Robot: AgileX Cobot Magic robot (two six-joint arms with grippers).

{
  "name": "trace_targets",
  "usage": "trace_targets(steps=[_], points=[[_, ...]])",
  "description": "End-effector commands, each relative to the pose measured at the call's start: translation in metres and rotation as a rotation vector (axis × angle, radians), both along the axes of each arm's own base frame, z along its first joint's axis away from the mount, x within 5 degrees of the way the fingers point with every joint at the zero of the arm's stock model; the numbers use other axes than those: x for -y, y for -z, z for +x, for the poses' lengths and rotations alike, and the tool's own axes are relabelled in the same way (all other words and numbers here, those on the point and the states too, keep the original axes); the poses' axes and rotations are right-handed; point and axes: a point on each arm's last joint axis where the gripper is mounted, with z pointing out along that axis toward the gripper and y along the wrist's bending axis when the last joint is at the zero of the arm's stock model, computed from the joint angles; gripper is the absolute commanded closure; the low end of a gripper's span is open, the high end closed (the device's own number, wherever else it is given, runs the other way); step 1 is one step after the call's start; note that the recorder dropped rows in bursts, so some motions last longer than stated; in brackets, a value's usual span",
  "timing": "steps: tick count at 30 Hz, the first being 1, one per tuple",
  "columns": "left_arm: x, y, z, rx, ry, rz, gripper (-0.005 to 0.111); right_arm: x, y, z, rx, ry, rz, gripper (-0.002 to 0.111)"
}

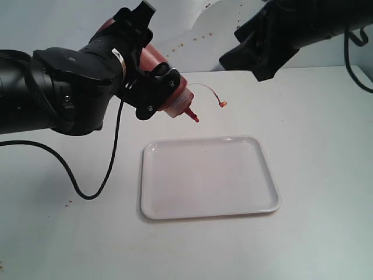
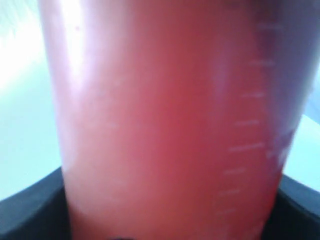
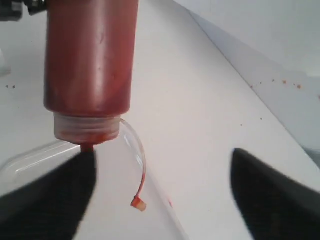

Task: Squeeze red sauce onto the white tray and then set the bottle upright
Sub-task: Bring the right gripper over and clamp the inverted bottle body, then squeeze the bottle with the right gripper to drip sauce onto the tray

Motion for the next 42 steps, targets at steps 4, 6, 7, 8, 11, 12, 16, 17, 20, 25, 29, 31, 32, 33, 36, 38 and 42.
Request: trace_targets(steps=[4, 6, 7, 8, 11, 12, 16, 17, 20, 25, 29, 31, 32, 33, 36, 38, 42], points=[[0.005, -0.01, 0.0, 0.049, 0.048, 0.017, 0.107, 0.003, 0.01, 0.015, -0.052, 0.135, 0.056, 0.003], [0.006, -0.009, 0.0, 0.042, 0.063, 0.015, 0.107, 0.002, 0.009, 0.014, -0.065, 0.127, 0.076, 0.003], [0.007, -0.009, 0.0, 0.039, 0.074, 0.026, 0.107, 0.001, 0.01, 0.012, -0.074, 0.111, 0.075, 0.003], [0.007, -0.009, 0.0, 0.036, 0.084, 0.036, 0.107, -0.001, 0.012, 0.01, -0.088, 0.075, 0.07, 0.003], [0.01, -0.007, -0.001, 0.021, 0.122, 0.047, 0.107, -0.006, 0.013, 0.009, -0.138, 0.014, 0.12, 0.003], [0.011, -0.007, -0.001, 0.018, 0.129, 0.045, 0.107, -0.008, 0.015, 0.01, -0.154, -0.016, 0.131, 0.003], [0.011, -0.007, -0.001, 0.019, 0.127, 0.047, 0.107, -0.015, 0.026, 0.02, -0.214, -0.05, 0.166, 0.003], [0.011, -0.007, -0.001, 0.019, 0.127, 0.047, 0.107, -0.016, 0.031, 0.025, -0.226, -0.048, 0.166, 0.003], [0.011, -0.007, -0.001, 0.019, 0.127, 0.047, 0.107, -0.022, 0.04, 0.035, -0.241, -0.07, 0.214, 0.003], [0.011, -0.007, -0.001, 0.019, 0.128, 0.049, 0.107, -0.032, 0.046, 0.044, -0.244, -0.155, 0.351, 0.005], [0.011, -0.007, -0.001, 0.02, 0.144, 0.093, 0.107, -0.034, 0.059, 0.051, -0.242, -0.147, 0.369, 0.005], [0.013, -0.006, -0.002, 0.011, 0.165, 0.087, 0.107, -0.036, 0.065, 0.054, -0.244, -0.156, 0.384, 0.005], [0.014, -0.006, -0.002, 0.007, 0.175, 0.084, 0.107, -0.037, 0.066, 0.054, -0.244, -0.161, 0.394, 0.005], [0.015, -0.005, -0.002, 0.002, 0.185, 0.081, 0.107, -0.038, 0.067, 0.054, -0.242, -0.172, 0.403, 0.005], [0.016, -0.005, -0.003, -0.004, 0.201, 0.076, 0.107, -0.043, 0.074, 0.055, -0.236, -0.186, 0.399, 0.005], [0.016, -0.005, -0.003, -0.004, 0.201, 0.076, 0.107, -0.049, 0.079, 0.054, -0.236, -0.203, 0.394, 0.005], [0.017, -0.004, -0.003, -0.009, 0.213, 0.073, 0.107, -0.063, 0.086, 0.05, -0.26, -0.231, 0.392, 0.005]])
